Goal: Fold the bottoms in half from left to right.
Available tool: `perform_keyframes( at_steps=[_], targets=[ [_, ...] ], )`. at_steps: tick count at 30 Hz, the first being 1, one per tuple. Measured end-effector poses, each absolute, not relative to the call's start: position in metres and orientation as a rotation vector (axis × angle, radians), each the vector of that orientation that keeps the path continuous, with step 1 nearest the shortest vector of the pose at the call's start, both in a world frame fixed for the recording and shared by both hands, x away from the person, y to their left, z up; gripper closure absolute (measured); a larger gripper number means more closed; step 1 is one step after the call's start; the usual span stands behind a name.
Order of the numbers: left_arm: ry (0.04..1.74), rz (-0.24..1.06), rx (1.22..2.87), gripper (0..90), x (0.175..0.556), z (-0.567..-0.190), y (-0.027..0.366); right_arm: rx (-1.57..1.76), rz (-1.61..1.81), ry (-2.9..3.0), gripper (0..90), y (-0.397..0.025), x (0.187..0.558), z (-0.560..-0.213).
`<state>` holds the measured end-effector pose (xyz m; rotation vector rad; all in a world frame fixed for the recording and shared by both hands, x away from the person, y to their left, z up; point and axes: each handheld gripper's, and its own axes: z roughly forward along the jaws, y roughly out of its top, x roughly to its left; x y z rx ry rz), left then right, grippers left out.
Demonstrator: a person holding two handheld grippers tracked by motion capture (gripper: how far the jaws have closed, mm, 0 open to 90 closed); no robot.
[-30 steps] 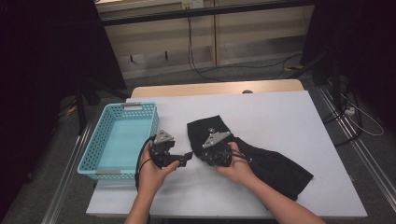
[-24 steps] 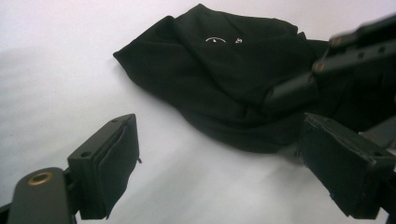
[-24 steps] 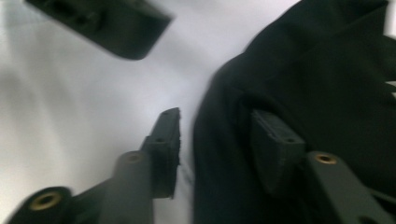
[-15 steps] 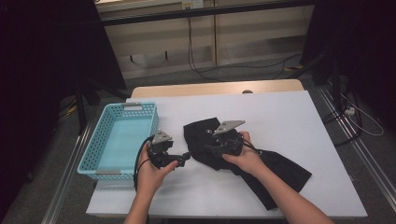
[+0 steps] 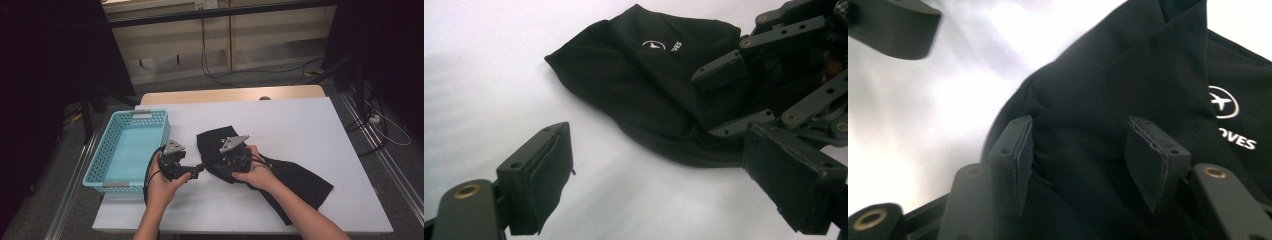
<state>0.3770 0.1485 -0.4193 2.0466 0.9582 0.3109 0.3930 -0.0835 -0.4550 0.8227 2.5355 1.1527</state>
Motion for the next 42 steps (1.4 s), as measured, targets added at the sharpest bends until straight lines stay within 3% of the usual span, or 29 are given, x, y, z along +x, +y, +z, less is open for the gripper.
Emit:
perform_keyframes(
  at_steps=[6,10,12,15,18,20,30,39,40,42],
  targets=[
    [0.962,0.307,2.046,13.2,0.377,-0.419,0.149,0.775,1.135,2.576,36.1,-0.081,0.389,-0.457],
    [0.956,0.311,2.049,13.3,0.376,-0.418,0.149,0.806,1.124,2.558,41.8,-0.081,0.39,-0.457],
    [0.958,0.32,2.048,13.3,0.376,-0.417,0.149,0.81,1.122,2.534,54.9,-0.081,0.39,-0.455],
    [0.962,0.317,2.046,13.4,0.376,-0.418,0.15,0.835,1.153,2.489,65.7,-0.085,0.392,-0.45],
    [0.961,0.311,2.049,13.4,0.377,-0.419,0.149,0.857,1.186,2.461,82.4,-0.091,0.395,-0.443],
    [0.959,0.318,2.048,13.4,0.377,-0.419,0.148,0.871,1.226,2.455,86.8,-0.095,0.399,-0.439],
    [0.963,0.317,2.047,13.6,0.377,-0.42,0.148,1.043,1.282,2.309,87.2,-0.122,0.428,-0.415],
    [0.961,0.304,2.053,14.3,0.379,-0.423,0.145,1.221,1.2,2.204,87.0,-0.138,0.456,-0.43],
    [0.958,0.303,2.059,15.2,0.38,-0.424,0.145,1.233,1.193,2.206,85.0,-0.139,0.458,-0.432],
    [0.965,0.303,2.065,16.2,0.381,-0.427,0.144,1.243,1.152,2.193,70.0,-0.139,0.459,-0.437]
  ],
)
